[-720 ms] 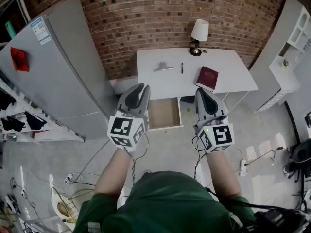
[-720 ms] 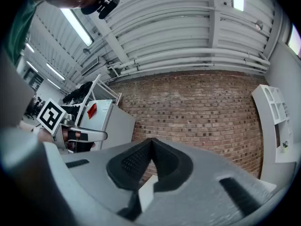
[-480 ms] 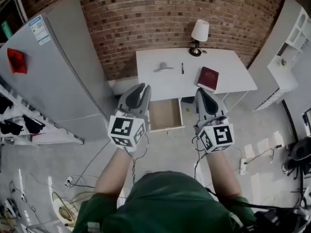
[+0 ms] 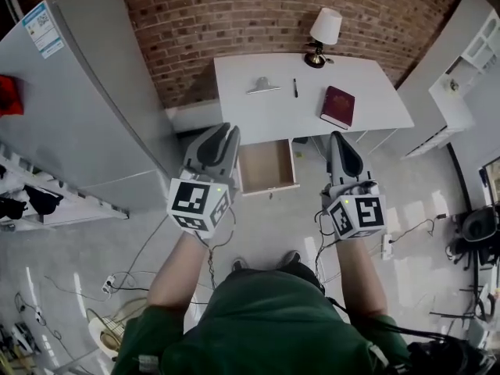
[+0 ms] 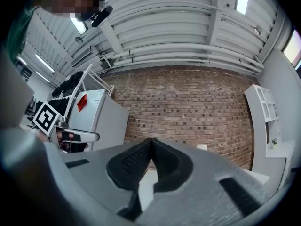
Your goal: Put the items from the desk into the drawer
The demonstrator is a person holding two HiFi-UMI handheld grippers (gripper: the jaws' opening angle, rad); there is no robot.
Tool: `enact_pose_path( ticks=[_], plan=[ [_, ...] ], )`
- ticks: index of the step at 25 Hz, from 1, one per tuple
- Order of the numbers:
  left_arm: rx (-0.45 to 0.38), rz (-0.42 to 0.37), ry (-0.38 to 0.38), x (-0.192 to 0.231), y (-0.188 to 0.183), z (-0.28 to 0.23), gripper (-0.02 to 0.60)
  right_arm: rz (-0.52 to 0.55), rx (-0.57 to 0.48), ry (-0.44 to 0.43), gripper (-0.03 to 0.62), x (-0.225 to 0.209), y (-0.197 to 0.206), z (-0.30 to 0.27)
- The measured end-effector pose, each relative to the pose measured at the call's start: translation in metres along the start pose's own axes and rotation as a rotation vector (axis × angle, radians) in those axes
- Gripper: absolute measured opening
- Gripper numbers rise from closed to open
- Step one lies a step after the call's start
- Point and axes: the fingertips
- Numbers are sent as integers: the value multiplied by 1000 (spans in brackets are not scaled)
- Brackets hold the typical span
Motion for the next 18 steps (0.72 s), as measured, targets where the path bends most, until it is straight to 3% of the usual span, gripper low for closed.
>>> enact_pose_path(
  ticks=[9,18],
  plan=[
    [14,-10,-26,-10,10,-41,54,-41,9,-18,3,-47,17,-19],
    [67,-44,-101,-52,13,-126,52,-116,19,-104,3,-145,25,-53]
  ],
)
Point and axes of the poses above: the fingertips, and each gripper's own axes: z backward along the fingers, x to its left, y out of its underside, and after that the axes turned 12 degrees about -z, right-handed
